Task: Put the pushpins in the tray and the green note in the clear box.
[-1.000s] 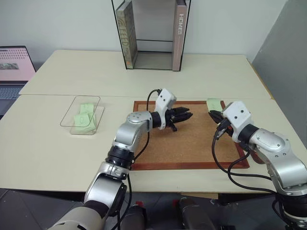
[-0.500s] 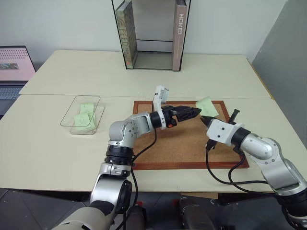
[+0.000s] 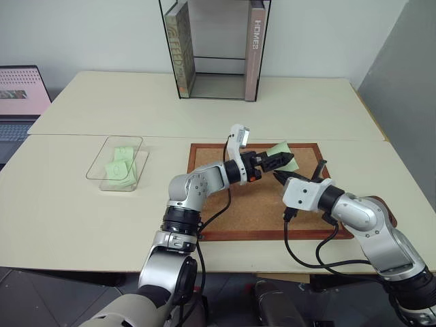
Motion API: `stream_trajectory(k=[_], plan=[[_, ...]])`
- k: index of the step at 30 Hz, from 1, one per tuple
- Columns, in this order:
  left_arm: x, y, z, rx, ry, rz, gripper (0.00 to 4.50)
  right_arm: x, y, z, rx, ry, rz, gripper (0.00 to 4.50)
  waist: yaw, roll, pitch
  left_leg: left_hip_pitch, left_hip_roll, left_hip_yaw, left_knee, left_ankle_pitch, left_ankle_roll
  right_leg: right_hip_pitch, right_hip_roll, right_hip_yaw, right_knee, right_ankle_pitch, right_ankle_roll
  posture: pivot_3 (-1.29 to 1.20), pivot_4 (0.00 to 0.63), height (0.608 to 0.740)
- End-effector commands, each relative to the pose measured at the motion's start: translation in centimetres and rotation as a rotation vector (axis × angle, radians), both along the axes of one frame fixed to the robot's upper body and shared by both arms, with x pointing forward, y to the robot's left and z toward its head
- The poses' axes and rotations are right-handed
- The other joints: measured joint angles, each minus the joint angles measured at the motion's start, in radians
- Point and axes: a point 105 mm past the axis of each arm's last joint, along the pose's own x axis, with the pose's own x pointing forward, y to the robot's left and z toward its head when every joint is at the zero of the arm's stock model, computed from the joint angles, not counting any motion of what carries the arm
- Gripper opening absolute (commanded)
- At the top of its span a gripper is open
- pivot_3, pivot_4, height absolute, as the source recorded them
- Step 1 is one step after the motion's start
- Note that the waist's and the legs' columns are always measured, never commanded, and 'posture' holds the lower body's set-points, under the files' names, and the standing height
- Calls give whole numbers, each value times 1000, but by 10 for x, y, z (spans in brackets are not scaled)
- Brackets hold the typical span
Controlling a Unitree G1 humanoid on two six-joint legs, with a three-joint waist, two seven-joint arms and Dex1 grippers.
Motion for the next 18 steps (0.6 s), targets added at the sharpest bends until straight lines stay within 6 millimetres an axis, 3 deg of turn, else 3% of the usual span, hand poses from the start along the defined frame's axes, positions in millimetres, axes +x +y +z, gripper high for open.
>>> stream_trajectory(k=[1,13,16,18], plan=[[0,-2,15,-32,-50,-10,3119,-4,6,17,8,-63,27,0,0,0,0,0,0,0,0,0,0,0,0,0,0,0,0,0,150,740],[-1,-1,9,2,-66,-8,643,-3,6,20,23,-75,25,0,0,0,0,0,0,0,0,0,0,0,0,0,0,0,0,0,150,740],[-1,-1,8,5,-71,-4,98,-3,6,21,26,-80,26,0,0,0,0,0,0,0,0,0,0,0,0,0,0,0,0,0,150,740],[1,-1,9,18,-111,15,11,-3,7,23,50,-81,23,0,1,0,0,0,0,0,0,0,0,0,0,0,0,0,0,0,150,740]])
